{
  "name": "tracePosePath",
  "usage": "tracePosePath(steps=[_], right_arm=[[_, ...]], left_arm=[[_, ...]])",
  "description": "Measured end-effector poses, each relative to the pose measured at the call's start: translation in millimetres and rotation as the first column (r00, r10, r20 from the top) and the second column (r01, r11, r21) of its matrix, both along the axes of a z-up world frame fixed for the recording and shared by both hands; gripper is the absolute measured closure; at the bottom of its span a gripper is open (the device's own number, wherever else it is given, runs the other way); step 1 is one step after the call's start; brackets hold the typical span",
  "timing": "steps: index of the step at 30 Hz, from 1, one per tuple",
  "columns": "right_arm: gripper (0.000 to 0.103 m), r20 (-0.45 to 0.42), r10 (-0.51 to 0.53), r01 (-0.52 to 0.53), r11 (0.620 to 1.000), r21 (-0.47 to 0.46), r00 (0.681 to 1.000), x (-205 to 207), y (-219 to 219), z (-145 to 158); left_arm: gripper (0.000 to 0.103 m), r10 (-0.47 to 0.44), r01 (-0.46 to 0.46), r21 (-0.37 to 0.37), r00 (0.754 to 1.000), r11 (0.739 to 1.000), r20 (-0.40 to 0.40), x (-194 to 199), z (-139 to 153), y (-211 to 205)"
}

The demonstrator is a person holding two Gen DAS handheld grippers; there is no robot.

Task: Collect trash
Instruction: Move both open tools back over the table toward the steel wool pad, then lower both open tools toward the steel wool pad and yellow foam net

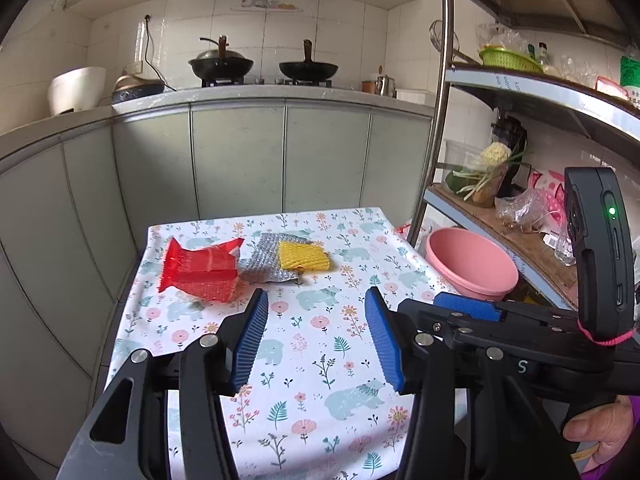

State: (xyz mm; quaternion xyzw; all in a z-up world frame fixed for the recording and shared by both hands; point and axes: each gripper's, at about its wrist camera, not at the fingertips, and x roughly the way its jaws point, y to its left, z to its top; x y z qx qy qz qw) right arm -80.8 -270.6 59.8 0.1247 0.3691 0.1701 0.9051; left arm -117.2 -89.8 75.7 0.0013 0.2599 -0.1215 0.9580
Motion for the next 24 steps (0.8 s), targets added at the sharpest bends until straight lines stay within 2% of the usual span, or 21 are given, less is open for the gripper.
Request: tracePosePath(steps=[8,13,18,24], right_arm=[[0.055,0.072,-0.018,0.019,1.0,-0.008,0.997,-23.6,1.1,27.0],[0.055,0.113,-0.01,0.012,1.0,-0.012,0.994,-35.2,1.5,38.7],[0.055,0.141,0.005,0.001,0.999,-0.044,0.99,-34.7,4.1,39.6],[0.055,0.128,0.026,-0.022,0.999,-0.038,0.991,-18.9,3.4,30.3]], left_arm=[[0.053,0.003,-0.002,-0.018,0.998,1.0,0.061,-32.7,17.4,10.9],[0.053,0.014,-0.012,-0.031,0.998,0.999,0.056,-38.5,21.9,16.8],[0.053,0.005,-0.004,-0.019,0.999,1.0,0.036,-26.4,17.7,10.9],[0.053,0.008,-0.008,-0.019,1.0,1.0,-0.011,-2.4,4.2,8.9]])
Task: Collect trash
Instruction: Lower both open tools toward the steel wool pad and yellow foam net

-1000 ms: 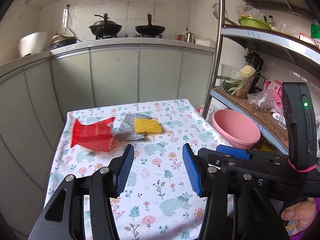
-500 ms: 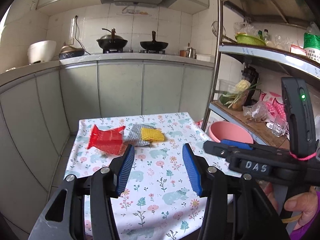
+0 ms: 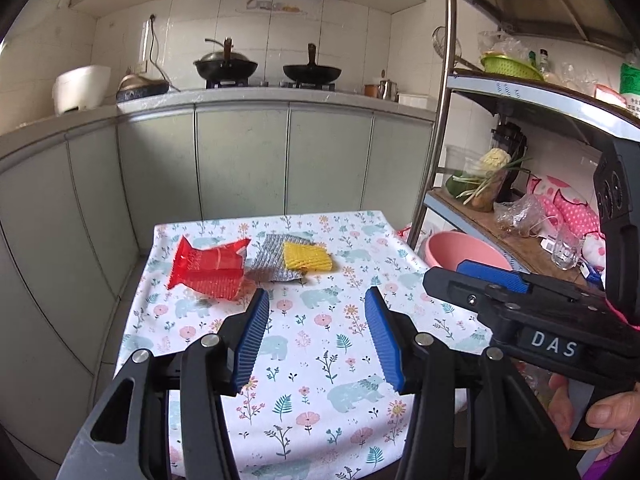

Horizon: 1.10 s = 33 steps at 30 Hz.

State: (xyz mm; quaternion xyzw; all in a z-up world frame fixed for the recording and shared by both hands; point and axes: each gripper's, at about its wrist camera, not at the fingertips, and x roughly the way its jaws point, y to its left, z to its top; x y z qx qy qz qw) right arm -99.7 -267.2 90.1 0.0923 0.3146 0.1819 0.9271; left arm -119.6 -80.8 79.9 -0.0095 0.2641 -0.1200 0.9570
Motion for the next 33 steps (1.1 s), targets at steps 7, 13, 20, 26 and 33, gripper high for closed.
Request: tracePosePath(steps=[7,13,20,26,33], right_arm=[[0.055,-0.03,0.011,-0.01,1.0,0.01,0.999,22.9,-3.8,-17.7],[0.055,-0.069,0.038,-0.035,0.998,0.051,0.997,44.4,-9.1,-35.9],[0.055,-0.109,0.08,-0.07,0.993,0.092,0.991,70.8,-8.7,-58.3],[0.055,-0.139,0.097,-0.081,0.99,0.117,0.986,94.9,-14.6,-69.1],[0.055,-0.115,0.119,-0.103,0.986,0.134,0.986,120.5,-14.6,-65.7]], left_arm=[[0.053,0.006,-0.006,0.01,0.999,1.0,-0.051,31.6,-13.8,-3.3],[0.053,0.007,-0.005,0.021,0.995,1.0,-0.103,57.5,-29.1,-5.7],[0.053,0.015,-0.01,0.033,0.988,0.999,-0.156,89.3,-48.7,-4.4],[0.053,0.028,-0.019,0.049,0.982,0.999,-0.189,118.7,-56.3,-5.3],[0.053,0.054,-0.042,0.072,0.984,0.997,-0.17,136.7,-50.8,-3.5]])
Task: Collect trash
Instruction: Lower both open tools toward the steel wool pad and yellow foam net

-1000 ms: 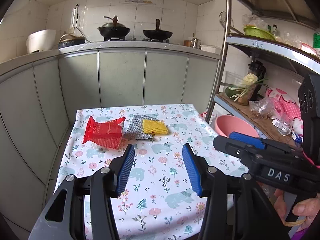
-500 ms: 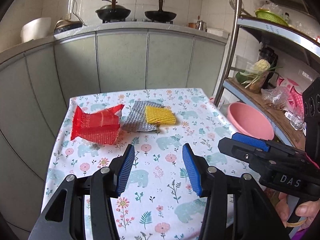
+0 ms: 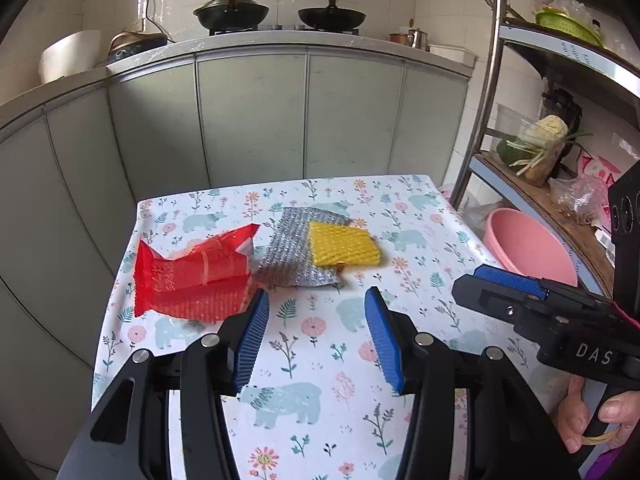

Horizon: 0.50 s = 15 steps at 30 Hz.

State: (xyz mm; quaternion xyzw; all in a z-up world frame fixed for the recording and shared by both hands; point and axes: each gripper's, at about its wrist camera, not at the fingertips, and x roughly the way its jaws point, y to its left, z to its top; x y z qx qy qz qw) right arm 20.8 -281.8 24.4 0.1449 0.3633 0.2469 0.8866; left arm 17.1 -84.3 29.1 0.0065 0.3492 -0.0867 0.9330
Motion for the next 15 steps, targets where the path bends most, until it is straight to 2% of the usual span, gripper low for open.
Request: tracePosePath(steps=[15], right_arm=[[0.055,-0.046,0.016,-0.016,1.0,0.007,0.999,21.1,-0.4,-24.8]], left_arm=[[0.054,0.054,-0.055,-0.024,0.996,0.998,-0.066,25.5,-18.5,10.2]])
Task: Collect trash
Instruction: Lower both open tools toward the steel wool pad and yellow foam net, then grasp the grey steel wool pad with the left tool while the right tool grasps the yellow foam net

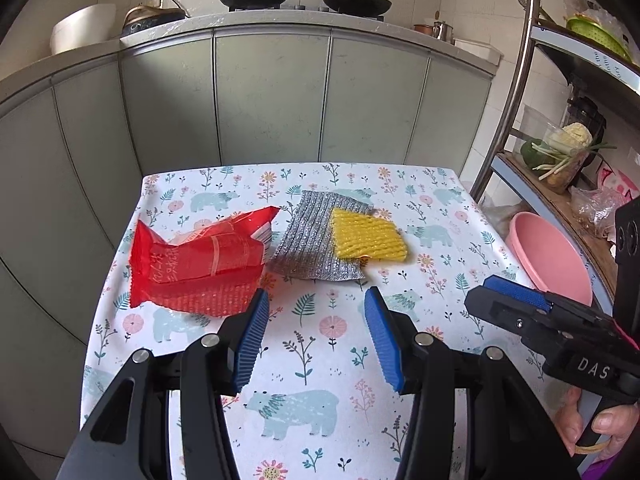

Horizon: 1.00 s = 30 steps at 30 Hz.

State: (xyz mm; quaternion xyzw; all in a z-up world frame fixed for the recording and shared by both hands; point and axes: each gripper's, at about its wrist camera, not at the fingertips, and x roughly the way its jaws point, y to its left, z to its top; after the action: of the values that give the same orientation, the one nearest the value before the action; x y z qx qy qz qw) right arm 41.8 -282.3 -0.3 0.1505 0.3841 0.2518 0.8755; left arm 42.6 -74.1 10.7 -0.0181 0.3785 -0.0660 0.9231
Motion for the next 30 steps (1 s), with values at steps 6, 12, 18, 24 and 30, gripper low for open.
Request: tracePosePath(steps=[6,12,18,24,30], right_arm=[[0.055,-0.009,-0.006,0.006,1.0,0.0,1.0,6.6,-4.3,-6.0],[0.055,-0.033,0.012,-0.012,1.0,0.012,0.999,12.3,2.6,-13.6],[0.055,-0.04,0.028,-0.028,1.0,0.01,0.999,10.5,8.5,-16.5],[0.055,-0.045,0.025,-0.024,1.0,0.007,0.999,11.6,5.3,-16.3],[0.055,-0.03,0.01,-0.01,1.0,-0.002,0.999,16.7,-0.2,-15.0]], left_arm=[[0.054,-0.029,0.029,-0.004,1.0,1.0,0.005,4.8,-2.5,-7.7],[0.054,-0.02,0.02,-0.011,1.0,1.0,0.001,8.6,-6.1,-3.1],[0.054,-0.02,0.02,-0.017,1.0,1.0,-0.005,10.7,-8.5,-1.1],[0.054,-0.027,0.027,-0.028,1.0,0.999,-0.004,16.0,-6.4,-2.8],[0.054,-0.042,0.042,-0.025,0.999,0.999,0.012,24.8,-5.3,-7.6]])
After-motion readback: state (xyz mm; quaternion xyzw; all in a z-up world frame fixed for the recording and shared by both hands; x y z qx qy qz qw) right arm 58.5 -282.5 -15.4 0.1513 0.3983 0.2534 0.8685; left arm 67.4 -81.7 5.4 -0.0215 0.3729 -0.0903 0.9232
